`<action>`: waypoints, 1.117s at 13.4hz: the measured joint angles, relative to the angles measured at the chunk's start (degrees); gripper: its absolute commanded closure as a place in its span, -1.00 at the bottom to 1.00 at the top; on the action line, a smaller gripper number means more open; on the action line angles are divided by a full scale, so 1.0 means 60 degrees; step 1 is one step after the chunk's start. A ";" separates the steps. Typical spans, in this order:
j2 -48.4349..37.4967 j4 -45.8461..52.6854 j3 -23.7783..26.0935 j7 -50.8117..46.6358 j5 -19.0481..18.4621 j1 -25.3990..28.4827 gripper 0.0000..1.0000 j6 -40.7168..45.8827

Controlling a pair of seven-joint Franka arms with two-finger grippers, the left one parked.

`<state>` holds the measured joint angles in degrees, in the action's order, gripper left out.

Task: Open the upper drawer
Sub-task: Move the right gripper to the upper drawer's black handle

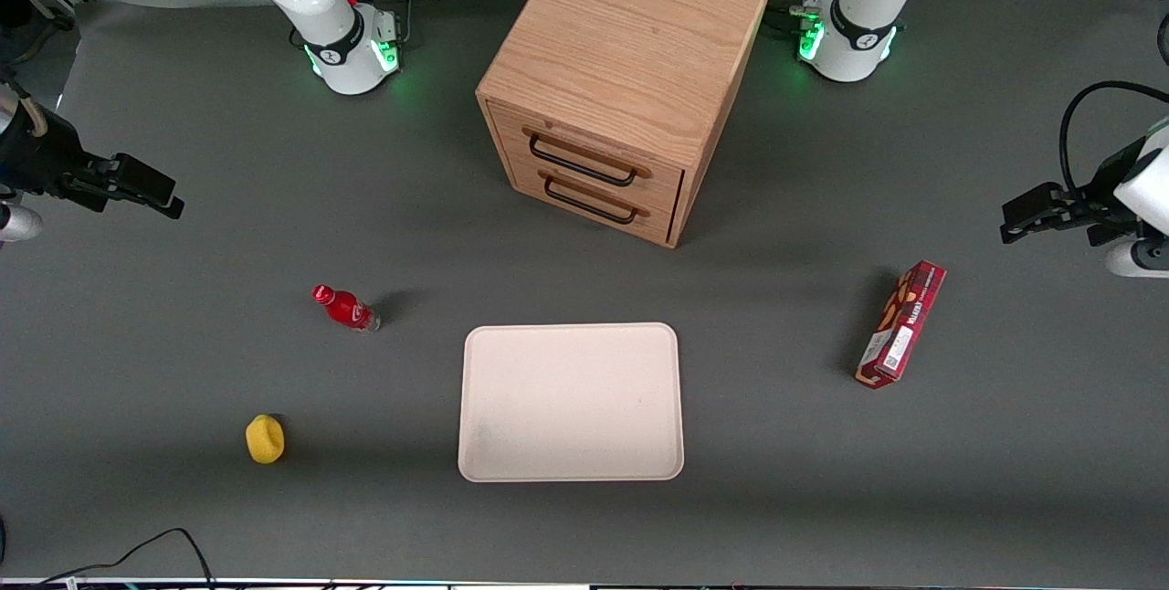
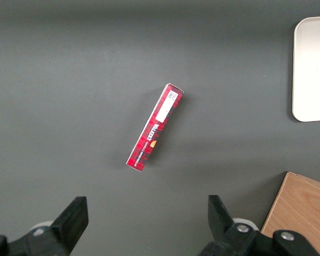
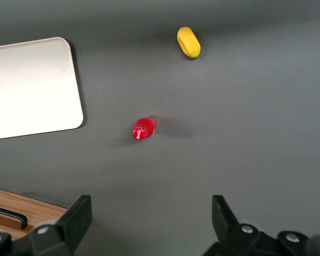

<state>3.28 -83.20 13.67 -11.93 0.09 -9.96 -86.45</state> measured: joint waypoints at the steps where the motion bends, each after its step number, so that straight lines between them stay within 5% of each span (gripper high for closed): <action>1: 0.0000 0.0000 0.0000 0.0000 0.0000 0.0000 -1.00 -0.0001; 7: 0.0013 -0.0015 0.0207 0.0082 0.0014 0.0070 -1.00 -0.0171; 10: 0.0226 -0.0069 0.1290 0.0995 0.0199 0.0211 -1.00 -0.0376; 15: 0.1132 -0.0289 0.2377 0.1792 0.1715 0.1710 -1.00 -0.1707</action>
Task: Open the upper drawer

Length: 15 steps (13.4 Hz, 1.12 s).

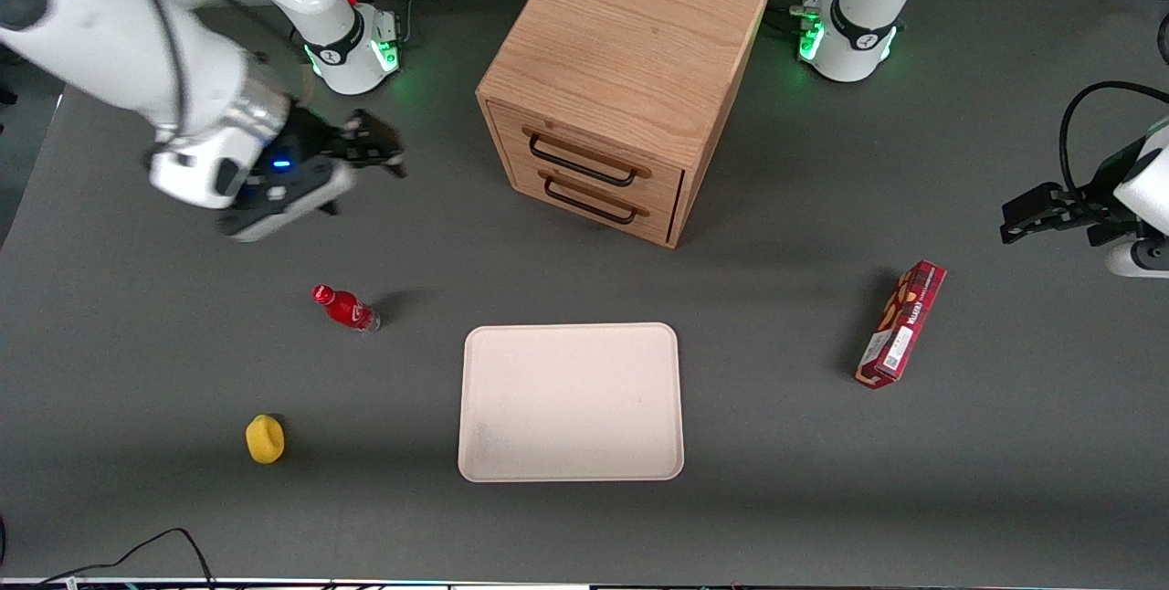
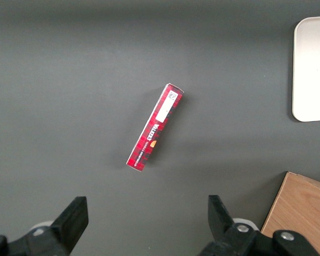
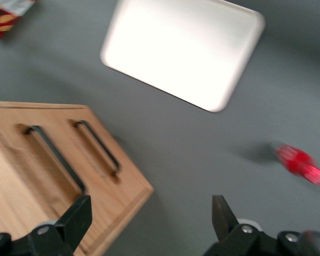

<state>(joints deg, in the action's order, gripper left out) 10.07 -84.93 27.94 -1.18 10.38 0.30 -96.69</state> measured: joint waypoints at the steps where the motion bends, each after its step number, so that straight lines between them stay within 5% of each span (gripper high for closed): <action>1: 0.0301 -0.0020 0.0253 0.0016 0.0033 0.0284 -1.00 -0.0408; 5: 0.1734 -0.0108 0.1297 0.1291 -0.0165 0.0971 -1.00 -0.1688; 8: 0.2337 -0.0096 0.1549 0.1786 -0.1243 0.1665 -1.00 -0.1914; 15: 0.3217 -0.0210 0.1618 0.3449 -0.1728 0.1845 -1.00 -0.2142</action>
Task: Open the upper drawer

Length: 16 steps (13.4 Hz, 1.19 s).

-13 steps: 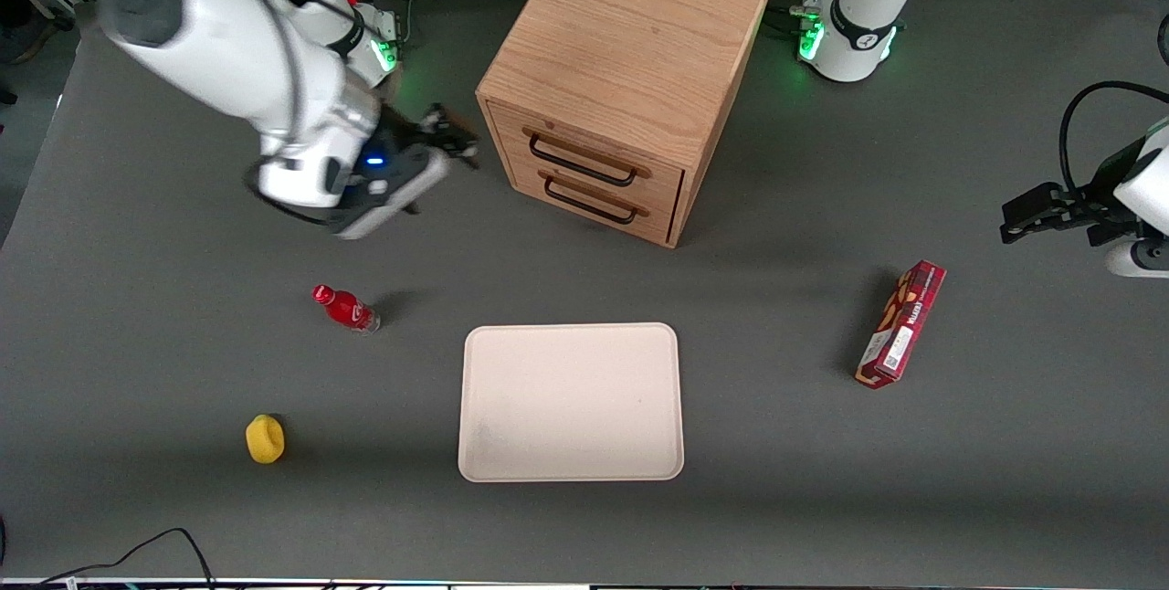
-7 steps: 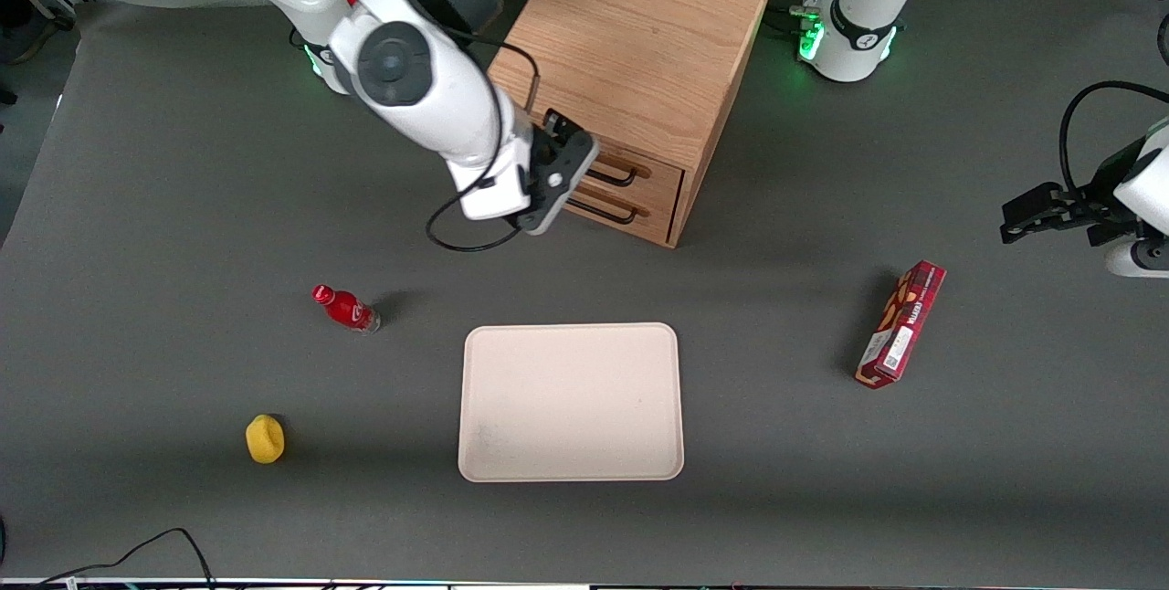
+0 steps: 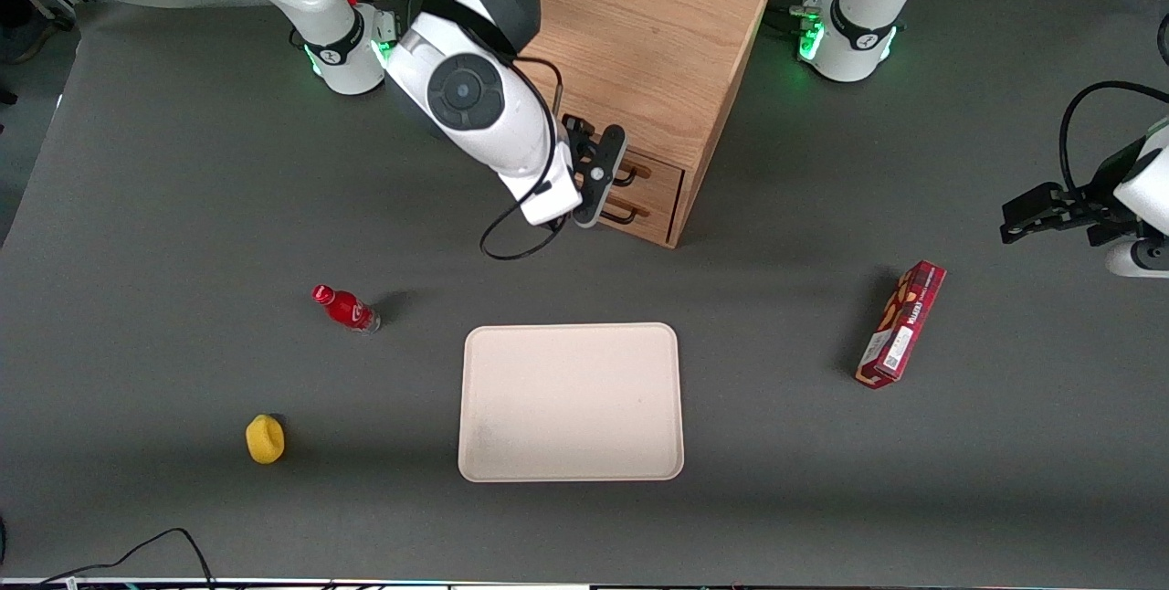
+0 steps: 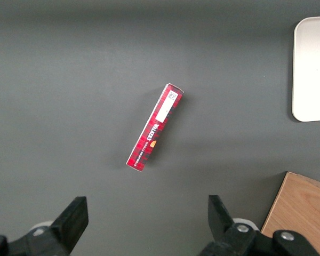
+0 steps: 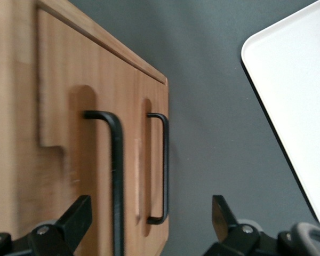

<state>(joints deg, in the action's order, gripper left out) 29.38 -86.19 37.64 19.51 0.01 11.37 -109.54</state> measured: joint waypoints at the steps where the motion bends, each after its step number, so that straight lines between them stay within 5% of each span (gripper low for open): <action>1: 0.0106 -0.0074 0.0002 0.0046 -0.0058 0.0005 -1.00 -0.0200; 16: 0.0173 -0.0753 -0.0359 0.0780 -0.0454 -0.0002 -1.00 -0.1477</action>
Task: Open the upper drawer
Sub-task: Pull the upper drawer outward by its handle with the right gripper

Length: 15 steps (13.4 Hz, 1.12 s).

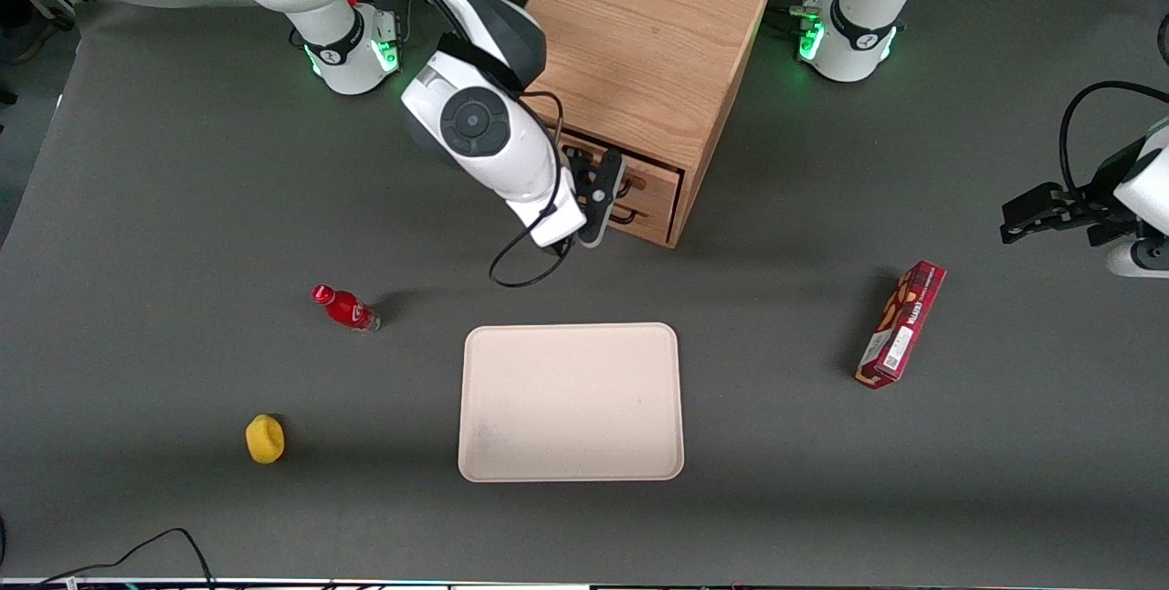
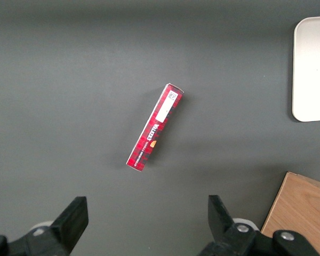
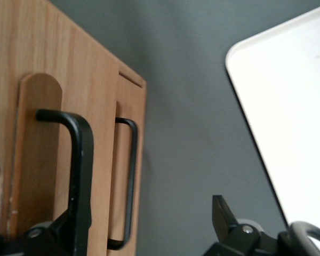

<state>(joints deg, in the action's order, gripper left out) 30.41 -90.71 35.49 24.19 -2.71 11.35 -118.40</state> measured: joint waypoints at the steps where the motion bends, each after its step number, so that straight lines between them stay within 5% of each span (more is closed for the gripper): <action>1: 0.0001 0.0043 -0.0105 0.0063 0.0000 -0.0036 -1.00 -0.0081; 15: 0.0015 0.0429 -0.1496 0.0663 -0.0002 -0.0141 -1.00 -0.1228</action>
<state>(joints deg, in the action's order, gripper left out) 30.50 -88.14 26.51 28.17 -2.73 10.51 -125.77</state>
